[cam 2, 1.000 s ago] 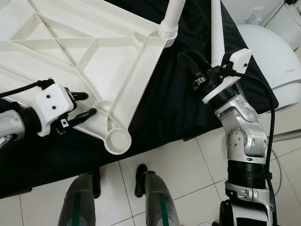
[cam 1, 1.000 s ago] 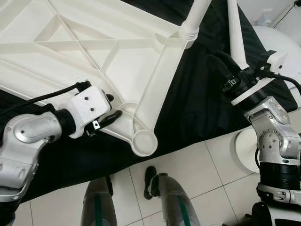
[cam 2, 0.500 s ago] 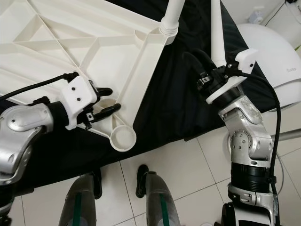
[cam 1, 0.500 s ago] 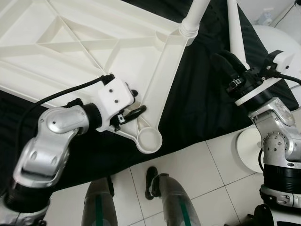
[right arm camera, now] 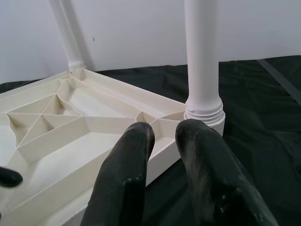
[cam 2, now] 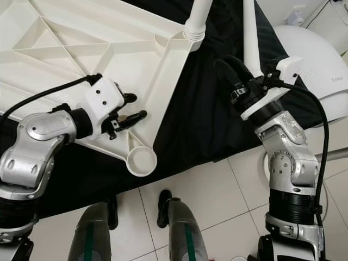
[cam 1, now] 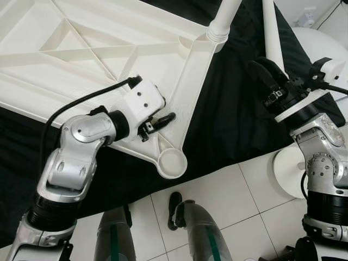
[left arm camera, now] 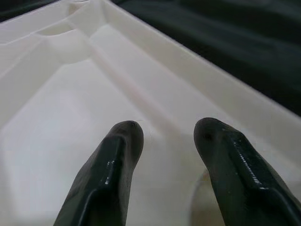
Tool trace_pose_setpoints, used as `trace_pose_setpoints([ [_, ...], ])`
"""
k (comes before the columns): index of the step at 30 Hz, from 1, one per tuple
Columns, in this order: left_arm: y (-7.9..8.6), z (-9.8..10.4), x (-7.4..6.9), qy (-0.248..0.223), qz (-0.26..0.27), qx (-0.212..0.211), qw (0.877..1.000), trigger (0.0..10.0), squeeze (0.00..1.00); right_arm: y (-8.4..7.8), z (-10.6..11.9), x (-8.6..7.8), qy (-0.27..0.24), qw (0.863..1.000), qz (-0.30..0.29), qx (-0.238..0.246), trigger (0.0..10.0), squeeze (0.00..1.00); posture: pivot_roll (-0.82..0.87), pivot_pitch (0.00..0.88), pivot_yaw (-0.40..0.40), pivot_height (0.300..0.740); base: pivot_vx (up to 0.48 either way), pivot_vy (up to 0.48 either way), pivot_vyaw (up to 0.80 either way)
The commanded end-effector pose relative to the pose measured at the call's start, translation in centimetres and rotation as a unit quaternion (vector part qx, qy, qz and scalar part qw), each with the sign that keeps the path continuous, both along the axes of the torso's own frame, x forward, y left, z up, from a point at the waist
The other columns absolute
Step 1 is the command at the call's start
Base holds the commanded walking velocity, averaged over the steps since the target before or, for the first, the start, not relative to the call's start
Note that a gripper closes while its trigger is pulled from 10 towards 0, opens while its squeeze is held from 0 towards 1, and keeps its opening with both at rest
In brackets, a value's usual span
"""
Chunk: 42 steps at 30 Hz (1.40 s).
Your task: Building children table
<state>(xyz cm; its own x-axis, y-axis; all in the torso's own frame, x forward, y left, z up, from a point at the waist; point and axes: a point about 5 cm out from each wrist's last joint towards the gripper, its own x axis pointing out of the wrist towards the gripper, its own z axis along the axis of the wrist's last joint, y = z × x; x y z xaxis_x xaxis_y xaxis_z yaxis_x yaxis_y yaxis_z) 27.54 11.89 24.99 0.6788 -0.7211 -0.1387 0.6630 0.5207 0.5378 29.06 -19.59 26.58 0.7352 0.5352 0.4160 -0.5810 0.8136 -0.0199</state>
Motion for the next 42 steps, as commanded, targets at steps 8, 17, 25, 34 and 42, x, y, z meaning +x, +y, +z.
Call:
trace_pose_setpoints([
  [8,3.4,0.8,-2.6,-0.022,-0.004,0.026,0.999,10.0,0.00,-0.1,-0.5,-0.1,0.007,1.000,0.007,0.001,10.0,0.00,0.05,0.263,-0.093,0.740,0.000,0.000,0.00],
  [17,2.2,-1.3,-3.8,0.024,-0.052,0.054,0.997,10.0,0.00,0.5,-1.3,-0.5,0.029,0.998,0.041,-0.034,10.0,0.00,0.06,0.259,-0.100,0.740,0.000,0.000,0.00],
  [25,1.3,-2.7,-4.6,0.048,-0.097,0.083,0.991,10.0,0.00,1.1,-3.5,-2.7,0.072,0.985,0.113,-0.110,10.0,0.00,0.04,0.263,-0.092,0.740,0.000,0.000,0.00],
  [34,1.0,-2.8,-3.5,0.020,-0.074,0.100,0.992,10.0,0.00,1.0,-3.5,-3.5,0.077,0.984,0.117,-0.113,10.0,0.00,0.03,0.269,-0.078,0.740,0.000,0.000,0.00],
  [42,-0.2,-2.9,-1.0,-0.023,0.033,0.064,0.997,10.0,0.00,0.9,-2.9,-4.5,0.071,0.986,0.111,-0.107,10.0,0.00,0.00,0.279,-0.070,0.740,0.000,0.000,0.00],
])
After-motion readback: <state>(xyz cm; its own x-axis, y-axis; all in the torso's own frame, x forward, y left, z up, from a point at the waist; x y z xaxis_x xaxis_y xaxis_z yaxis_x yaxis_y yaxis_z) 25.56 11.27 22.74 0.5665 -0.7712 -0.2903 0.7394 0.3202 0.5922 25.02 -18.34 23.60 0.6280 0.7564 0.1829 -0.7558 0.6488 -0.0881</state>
